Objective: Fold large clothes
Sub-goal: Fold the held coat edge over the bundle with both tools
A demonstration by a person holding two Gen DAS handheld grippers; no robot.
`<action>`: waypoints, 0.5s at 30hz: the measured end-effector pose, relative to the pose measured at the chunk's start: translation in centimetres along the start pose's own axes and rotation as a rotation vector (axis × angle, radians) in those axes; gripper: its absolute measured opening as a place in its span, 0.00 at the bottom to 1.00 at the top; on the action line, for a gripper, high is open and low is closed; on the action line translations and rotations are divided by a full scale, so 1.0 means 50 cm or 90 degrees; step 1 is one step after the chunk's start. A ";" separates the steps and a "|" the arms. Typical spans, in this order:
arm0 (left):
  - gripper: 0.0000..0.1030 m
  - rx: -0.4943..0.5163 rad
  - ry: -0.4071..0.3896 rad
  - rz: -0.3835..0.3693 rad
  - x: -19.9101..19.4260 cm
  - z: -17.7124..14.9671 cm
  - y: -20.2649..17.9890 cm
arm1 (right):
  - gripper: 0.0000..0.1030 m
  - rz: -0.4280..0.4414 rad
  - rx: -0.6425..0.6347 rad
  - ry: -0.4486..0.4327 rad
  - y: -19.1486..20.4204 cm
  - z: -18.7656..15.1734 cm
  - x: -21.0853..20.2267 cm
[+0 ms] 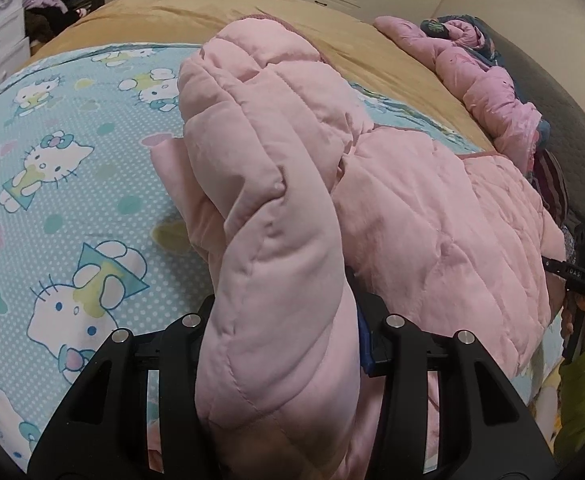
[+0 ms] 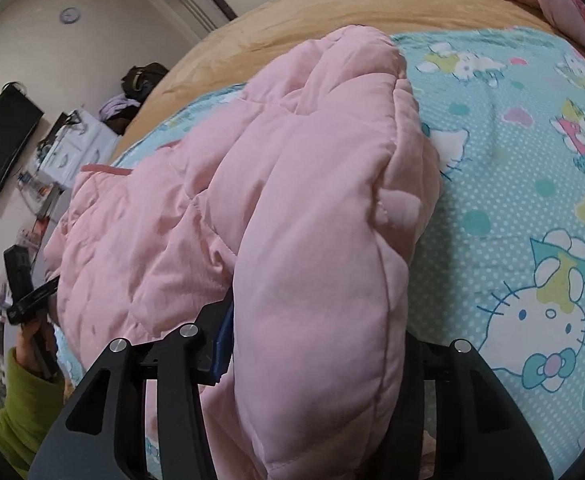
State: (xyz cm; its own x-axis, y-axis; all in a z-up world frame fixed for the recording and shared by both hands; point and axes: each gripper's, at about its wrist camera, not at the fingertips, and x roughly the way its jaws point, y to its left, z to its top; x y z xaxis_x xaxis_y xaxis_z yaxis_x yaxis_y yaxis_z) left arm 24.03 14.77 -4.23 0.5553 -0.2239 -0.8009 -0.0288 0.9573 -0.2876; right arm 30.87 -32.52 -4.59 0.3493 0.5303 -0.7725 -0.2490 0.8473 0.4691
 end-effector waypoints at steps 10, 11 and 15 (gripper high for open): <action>0.38 -0.012 0.007 0.004 0.011 0.000 -0.003 | 0.63 -0.025 0.056 0.004 -0.014 -0.013 0.021; 0.38 -0.012 0.008 0.004 0.011 -0.001 -0.002 | 0.71 -0.037 0.055 0.005 -0.017 -0.016 0.019; 0.41 -0.014 0.008 0.009 0.009 -0.002 -0.002 | 0.84 -0.067 0.058 -0.005 -0.007 -0.019 0.010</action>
State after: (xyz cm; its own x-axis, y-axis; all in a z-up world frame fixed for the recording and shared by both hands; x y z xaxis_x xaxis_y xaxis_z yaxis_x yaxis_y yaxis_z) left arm 24.19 14.53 -4.63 0.5436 -0.2137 -0.8117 -0.0548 0.9560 -0.2884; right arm 30.25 -32.58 -5.54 0.3766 0.4389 -0.8158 -0.1276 0.8968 0.4235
